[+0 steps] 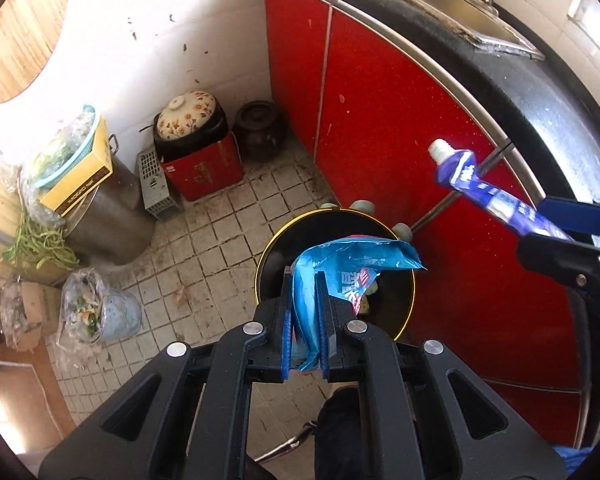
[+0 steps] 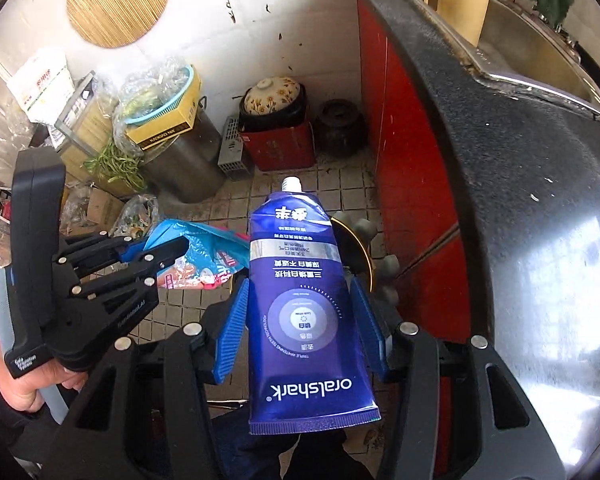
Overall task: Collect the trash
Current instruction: 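Carry wrapper and toothpaste tube over the bin and open both tools, then return both tools to the countertop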
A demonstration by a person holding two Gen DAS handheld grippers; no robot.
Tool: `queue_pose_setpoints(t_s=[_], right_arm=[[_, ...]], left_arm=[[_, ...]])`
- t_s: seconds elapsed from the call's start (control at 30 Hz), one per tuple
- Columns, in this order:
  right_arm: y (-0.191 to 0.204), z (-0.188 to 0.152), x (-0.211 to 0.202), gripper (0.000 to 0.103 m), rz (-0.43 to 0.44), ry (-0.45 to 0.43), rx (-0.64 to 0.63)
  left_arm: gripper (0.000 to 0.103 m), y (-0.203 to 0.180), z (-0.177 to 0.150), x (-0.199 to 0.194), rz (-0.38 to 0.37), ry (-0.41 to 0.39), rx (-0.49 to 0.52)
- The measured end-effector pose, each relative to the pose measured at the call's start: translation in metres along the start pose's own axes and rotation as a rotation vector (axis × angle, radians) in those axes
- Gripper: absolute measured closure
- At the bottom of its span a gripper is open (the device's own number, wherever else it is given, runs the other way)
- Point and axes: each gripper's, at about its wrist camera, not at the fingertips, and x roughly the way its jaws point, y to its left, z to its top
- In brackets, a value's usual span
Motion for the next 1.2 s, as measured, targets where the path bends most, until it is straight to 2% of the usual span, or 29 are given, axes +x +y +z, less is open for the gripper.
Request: queue_pose_setpoints(t_s=[0.17, 0.23, 0.27, 0.3, 0.33, 0.4, 0.53, 0.6, 0.67, 0.8, 0.9, 1.07, 1.2], right_arm=[[-0.001, 0.009, 0.012, 0.052, -0.017, 0.012, -0.009], [-0.001, 0.015, 0.022, 0.048, -0.034, 0.034, -0.022], [-0.001, 0.017, 0.026, 0.041, -0.046, 0.039, -0.028], [-0.001, 0.018, 0.028, 0.04, -0.058, 0.044, -0.036], [-0.003, 0.017, 0.028, 0.04, -0.061, 0.049, -0.034], [-0.008, 0.016, 0.022, 0.039, -0.057, 0.044, -0.02], [-0.019, 0.008, 0.006, 0.028, -0.061, 0.03, -0.011], [-0.024, 0.005, -0.004, 0.025, -0.062, 0.021, 0.005], [-0.032, 0.0, -0.022, 0.021, -0.074, -0.003, 0.03], [-0.049, -0.014, -0.073, 0.014, -0.115, -0.084, 0.092], [-0.068, -0.037, -0.119, 0.009, -0.198, -0.161, 0.15], [-0.116, -0.106, -0.192, 0.008, -0.378, -0.242, 0.384], [-0.152, -0.198, -0.256, 0.007, -0.573, -0.295, 0.634]], left_arm=[[0.093, -0.005, 0.003, 0.01, -0.026, 0.007, 0.007], [0.086, -0.006, 0.005, 0.016, -0.043, 0.017, 0.004], [0.062, -0.005, 0.007, 0.02, -0.046, 0.031, 0.012], [0.03, -0.003, 0.007, 0.026, -0.042, 0.045, 0.018], [0.026, -0.003, 0.006, 0.027, -0.035, 0.041, 0.02], [0.026, -0.004, 0.005, 0.027, -0.044, 0.028, 0.033], [0.026, -0.006, 0.003, 0.023, -0.056, 0.029, 0.036], [0.02, -0.009, 0.003, 0.02, -0.058, 0.034, 0.034], [0.015, -0.014, 0.005, 0.013, -0.06, 0.025, 0.044], [0.01, -0.034, 0.016, -0.009, -0.066, -0.002, 0.096], [0.007, -0.063, 0.029, -0.032, -0.112, -0.051, 0.168], [0.007, -0.15, 0.045, -0.066, -0.223, -0.09, 0.395], [0.007, -0.238, 0.046, -0.105, -0.306, -0.17, 0.61]])
